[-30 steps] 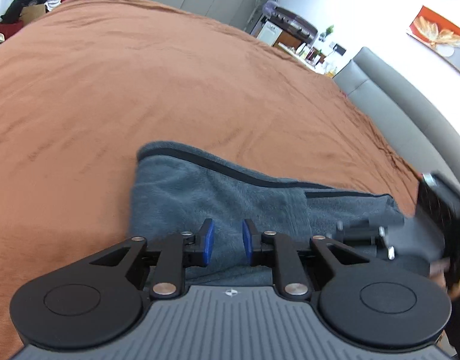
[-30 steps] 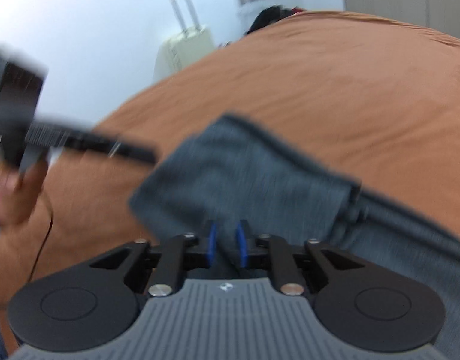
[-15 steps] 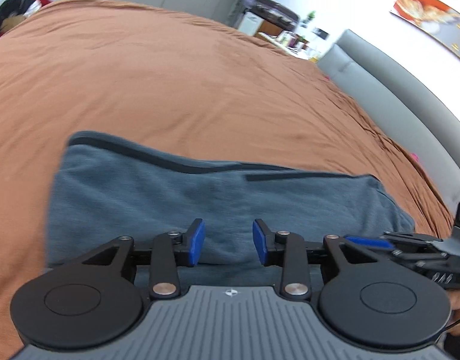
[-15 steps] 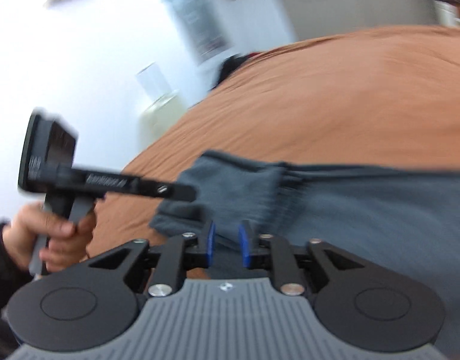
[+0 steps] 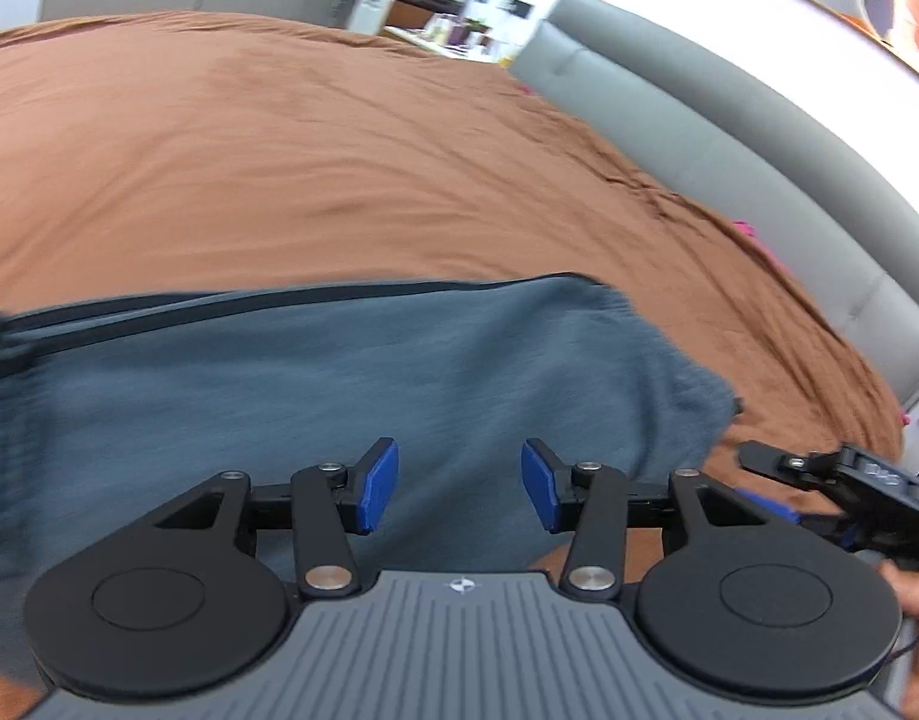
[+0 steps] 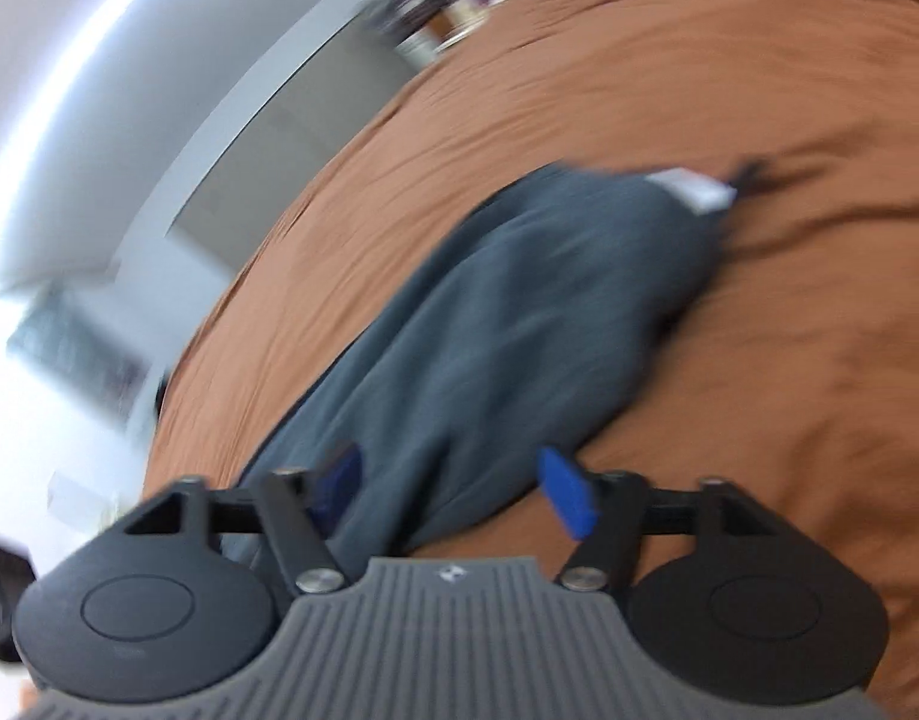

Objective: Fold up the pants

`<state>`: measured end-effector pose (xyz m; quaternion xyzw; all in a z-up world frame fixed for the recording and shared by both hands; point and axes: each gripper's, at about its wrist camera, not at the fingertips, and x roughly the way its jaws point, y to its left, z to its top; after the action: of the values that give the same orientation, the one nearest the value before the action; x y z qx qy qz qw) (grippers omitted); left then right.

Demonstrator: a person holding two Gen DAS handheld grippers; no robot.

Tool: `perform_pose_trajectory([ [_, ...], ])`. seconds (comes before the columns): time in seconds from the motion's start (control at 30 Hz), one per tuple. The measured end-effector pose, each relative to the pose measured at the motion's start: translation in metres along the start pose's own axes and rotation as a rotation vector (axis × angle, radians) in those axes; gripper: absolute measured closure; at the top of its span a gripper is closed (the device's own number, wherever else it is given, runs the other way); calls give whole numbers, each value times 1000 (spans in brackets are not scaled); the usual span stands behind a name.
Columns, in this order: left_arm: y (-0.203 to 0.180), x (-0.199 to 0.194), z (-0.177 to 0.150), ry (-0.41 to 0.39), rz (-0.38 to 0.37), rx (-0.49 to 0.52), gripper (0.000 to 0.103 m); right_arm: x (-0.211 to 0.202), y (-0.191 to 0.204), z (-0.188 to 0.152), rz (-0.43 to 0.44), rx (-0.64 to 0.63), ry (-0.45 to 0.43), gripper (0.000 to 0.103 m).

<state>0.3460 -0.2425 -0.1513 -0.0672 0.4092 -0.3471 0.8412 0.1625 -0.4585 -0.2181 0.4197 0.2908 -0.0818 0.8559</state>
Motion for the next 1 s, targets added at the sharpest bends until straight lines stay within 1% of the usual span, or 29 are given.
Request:
perform_pose_trajectory([
  [0.1, -23, 26, 5, 8, -29, -2, 49, 4, -33, 15, -50, 131, -66, 31],
  [0.17, -36, 43, 6, 17, -19, 5, 49, 10, -54, 23, -51, 231, -93, 31],
  [0.23, -42, 57, 7, 27, 4, 9, 49, 23, -66, 28, -43, 306, -111, 31],
  [0.37, -45, 75, 9, 33, 39, 5, 49, 43, -75, 39, -59, 345, -128, 31],
  [0.47, -45, 85, 9, 55, 56, -3, 49, 52, -73, 43, -43, 362, -147, 32],
  [0.53, -44, 92, 7, 80, 68, -2, 49, 71, -66, 50, -22, 362, -147, 32],
  [0.63, -36, 106, 1, 126, 67, -32, 49, 84, -69, 58, -26, 355, -144, 38],
  [0.7, -29, 114, -4, 155, 47, -71, 49, 94, -71, 61, -20, 375, -143, 49],
  [0.73, -26, 116, -5, 155, 39, -84, 49, 97, -74, 62, -7, 391, -143, 55],
  [0.77, -24, 118, -6, 154, 34, -92, 49, 101, -78, 62, 3, 403, -137, 65],
  [0.8, -22, 119, -7, 157, 30, -101, 49, 102, -81, 62, 12, 411, -127, 69],
  [0.93, -18, 114, -5, 156, 11, -117, 50, 97, -86, 63, 59, 409, -140, 76],
  [1.0, -14, 101, -1, 122, -48, -154, 50, 93, -85, 63, 87, 426, -156, 78],
])
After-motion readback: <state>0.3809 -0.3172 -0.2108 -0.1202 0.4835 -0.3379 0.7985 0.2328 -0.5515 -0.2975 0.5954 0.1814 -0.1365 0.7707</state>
